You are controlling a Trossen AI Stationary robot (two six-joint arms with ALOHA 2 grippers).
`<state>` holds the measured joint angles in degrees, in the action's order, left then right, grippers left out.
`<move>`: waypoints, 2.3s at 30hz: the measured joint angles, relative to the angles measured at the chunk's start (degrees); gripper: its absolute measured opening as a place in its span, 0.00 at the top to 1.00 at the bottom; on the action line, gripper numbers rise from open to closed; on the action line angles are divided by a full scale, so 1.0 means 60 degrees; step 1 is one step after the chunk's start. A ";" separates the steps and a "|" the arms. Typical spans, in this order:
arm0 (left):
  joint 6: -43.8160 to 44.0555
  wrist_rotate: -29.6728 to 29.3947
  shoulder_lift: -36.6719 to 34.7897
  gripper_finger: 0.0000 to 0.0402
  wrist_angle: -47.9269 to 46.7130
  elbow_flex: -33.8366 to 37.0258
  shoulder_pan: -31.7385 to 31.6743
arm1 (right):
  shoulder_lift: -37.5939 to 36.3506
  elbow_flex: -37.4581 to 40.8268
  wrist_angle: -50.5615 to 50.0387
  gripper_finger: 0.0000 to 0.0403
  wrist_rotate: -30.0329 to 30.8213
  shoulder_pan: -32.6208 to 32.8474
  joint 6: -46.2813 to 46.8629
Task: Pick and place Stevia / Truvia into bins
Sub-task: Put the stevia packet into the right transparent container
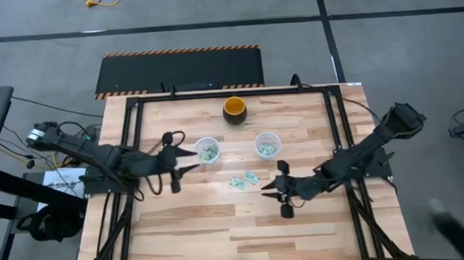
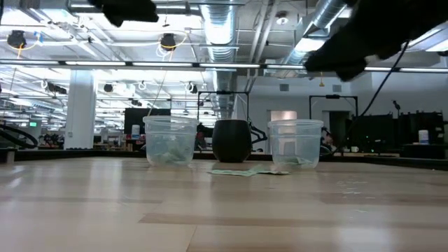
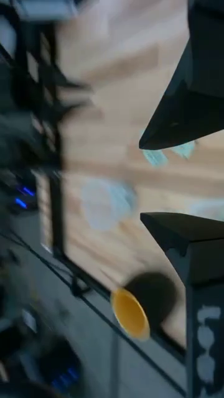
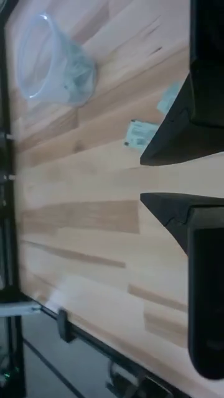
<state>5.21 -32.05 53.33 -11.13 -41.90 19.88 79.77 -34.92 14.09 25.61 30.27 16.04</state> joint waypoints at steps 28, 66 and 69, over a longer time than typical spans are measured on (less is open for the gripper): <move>-0.1811 0.2045 -0.2784 0.59 0.5828 0.4643 -0.0011 | 0.2118 -0.0165 0.0491 0.81 -0.0006 -0.1796 0.1026; -0.2991 0.1967 -0.2780 0.59 0.5868 0.4643 -0.0011 | 0.4567 -0.3067 -0.2835 0.65 -0.0217 -0.2362 0.2844; -0.2991 0.1964 -0.2780 0.59 0.5864 0.4643 -0.0011 | 0.4563 -0.3226 -0.3316 0.56 -0.0253 -0.2363 0.2847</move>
<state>-12.73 -20.27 36.64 24.05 -14.04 19.81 107.15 -54.28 -5.80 24.09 16.09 33.12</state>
